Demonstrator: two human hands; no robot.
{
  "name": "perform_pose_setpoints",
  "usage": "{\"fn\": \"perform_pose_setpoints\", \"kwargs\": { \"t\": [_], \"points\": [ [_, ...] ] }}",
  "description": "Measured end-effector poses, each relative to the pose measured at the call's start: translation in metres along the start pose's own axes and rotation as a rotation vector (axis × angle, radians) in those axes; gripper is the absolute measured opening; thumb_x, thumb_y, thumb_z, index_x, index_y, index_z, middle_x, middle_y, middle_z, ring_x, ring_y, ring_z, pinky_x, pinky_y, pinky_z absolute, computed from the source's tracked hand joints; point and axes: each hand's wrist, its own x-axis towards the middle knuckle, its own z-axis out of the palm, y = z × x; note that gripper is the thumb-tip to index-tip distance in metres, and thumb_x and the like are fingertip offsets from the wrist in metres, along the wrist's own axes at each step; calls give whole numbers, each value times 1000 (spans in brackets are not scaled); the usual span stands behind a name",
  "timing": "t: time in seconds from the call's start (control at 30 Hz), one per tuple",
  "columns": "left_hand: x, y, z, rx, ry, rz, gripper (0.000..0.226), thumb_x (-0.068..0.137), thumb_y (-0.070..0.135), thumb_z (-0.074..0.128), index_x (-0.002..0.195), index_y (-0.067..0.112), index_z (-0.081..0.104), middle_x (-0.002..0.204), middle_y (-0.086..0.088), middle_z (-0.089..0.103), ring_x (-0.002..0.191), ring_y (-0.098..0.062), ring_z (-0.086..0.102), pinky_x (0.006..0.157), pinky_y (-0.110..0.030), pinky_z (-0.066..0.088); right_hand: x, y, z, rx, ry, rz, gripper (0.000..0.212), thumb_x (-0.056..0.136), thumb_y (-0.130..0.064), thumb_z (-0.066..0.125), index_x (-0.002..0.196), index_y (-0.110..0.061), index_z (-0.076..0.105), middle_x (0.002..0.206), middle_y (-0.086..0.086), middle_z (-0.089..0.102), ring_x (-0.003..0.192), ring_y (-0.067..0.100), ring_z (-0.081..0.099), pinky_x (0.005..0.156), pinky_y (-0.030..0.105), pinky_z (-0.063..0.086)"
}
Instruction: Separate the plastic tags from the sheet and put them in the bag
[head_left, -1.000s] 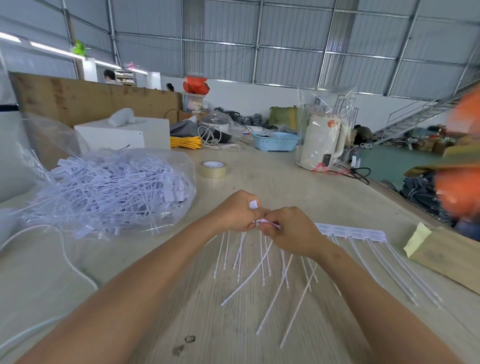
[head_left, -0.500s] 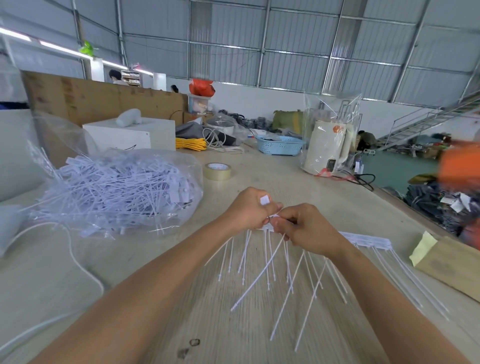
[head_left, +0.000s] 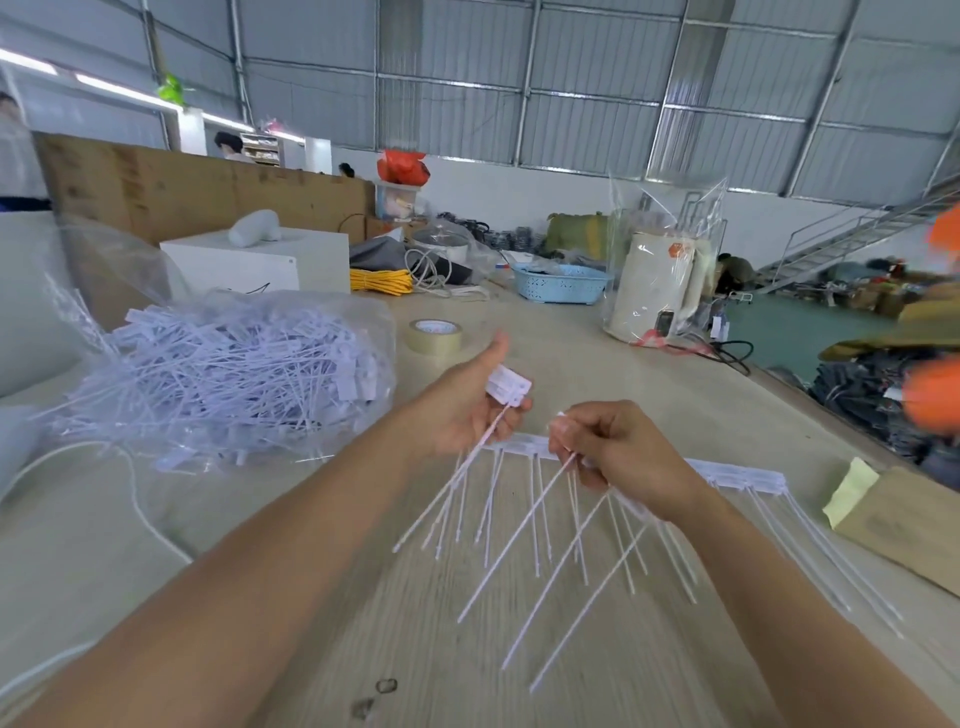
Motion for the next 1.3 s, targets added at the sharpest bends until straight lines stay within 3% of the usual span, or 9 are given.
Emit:
{"fn": "perform_pose_setpoints", "kwargs": {
  "t": [0.2, 0.4, 0.47, 0.63, 0.7, 0.9, 1.03, 1.2, 1.3],
  "points": [
    [-2, -8, 9, 28, -84, -54, 63, 90, 67, 27, 85, 10, 56, 72, -9, 58, 45, -14, 49, 39, -15, 33, 0, 2, -10, -17, 5, 39, 11, 92, 1, 52, 88, 3, 63, 72, 12, 58, 55, 18, 44, 52, 21, 39],
    [0, -14, 9, 82, -87, -35, 61, 90, 63, 33, 94, 10, 61, 74, -8, 62, 56, -15, 54, 47, -21, 38, -2, -10, -2, -99, -18, -1, 37, 80, 19, 49, 101, -6, 67, 109, 16, 62, 71, 11, 60, 62, 18, 48],
    [0, -16, 10, 97, -94, -51, 61, 92, 61, 34, 103, 6, 60, 87, -13, 62, 69, -20, 56, 60, -24, 41, -3, -12, 1, -120, 1, -30, 35, 82, 19, 49, 100, -5, 67, 104, 14, 62, 64, 12, 58, 61, 18, 49],
    [-17, 0, 20, 463, 92, 119, 8, 89, 5, 59, 86, 0, 54, 67, -11, 50, 52, -13, 42, 44, -21, 27, -3, -4, 2, -151, 35, -13, 31, 85, 16, 50, 104, -3, 65, 89, 12, 62, 58, 18, 58, 59, 18, 48],
    [-31, 18, 22, 609, 129, 178, 13, 87, -6, 58, 87, 1, 47, 65, -11, 54, 57, -15, 45, 47, -22, 29, -2, 3, 2, -190, 41, 9, 30, 85, 15, 51, 107, -1, 64, 76, 9, 60, 56, 16, 57, 58, 13, 46],
    [-102, 81, -11, 867, -115, 245, 10, 90, -3, 54, 98, 3, 55, 86, -11, 60, 67, -12, 54, 56, -18, 42, -2, 12, 7, -250, 13, 29, 28, 84, 17, 52, 101, -2, 65, 56, 5, 57, 46, 7, 51, 54, 11, 42],
    [-124, 100, -68, 1141, 112, 181, 11, 87, 7, 64, 97, 6, 61, 79, -15, 64, 62, -13, 55, 54, -21, 40, -2, 11, 10, -291, -17, 12, 29, 84, 17, 52, 99, -3, 66, 51, -3, 56, 45, 5, 49, 53, 12, 41],
    [-104, 86, -129, 1431, 360, -200, 26, 81, 18, 73, 96, -3, 67, 60, 3, 68, 52, -5, 61, 40, -13, 37, -4, 3, 17, -247, -14, -39, 27, 84, 17, 54, 92, -5, 67, 45, -6, 54, 42, 4, 45, 51, 10, 39],
    [-84, 68, -145, 1458, 414, -139, 19, 80, 17, 73, 78, 1, 65, 65, -5, 61, 66, -19, 57, 52, -21, 40, -5, -1, 22, -210, 14, -72, 28, 83, 16, 55, 92, -7, 68, 45, -7, 56, 41, 3, 46, 51, 8, 39]
  ]
}}
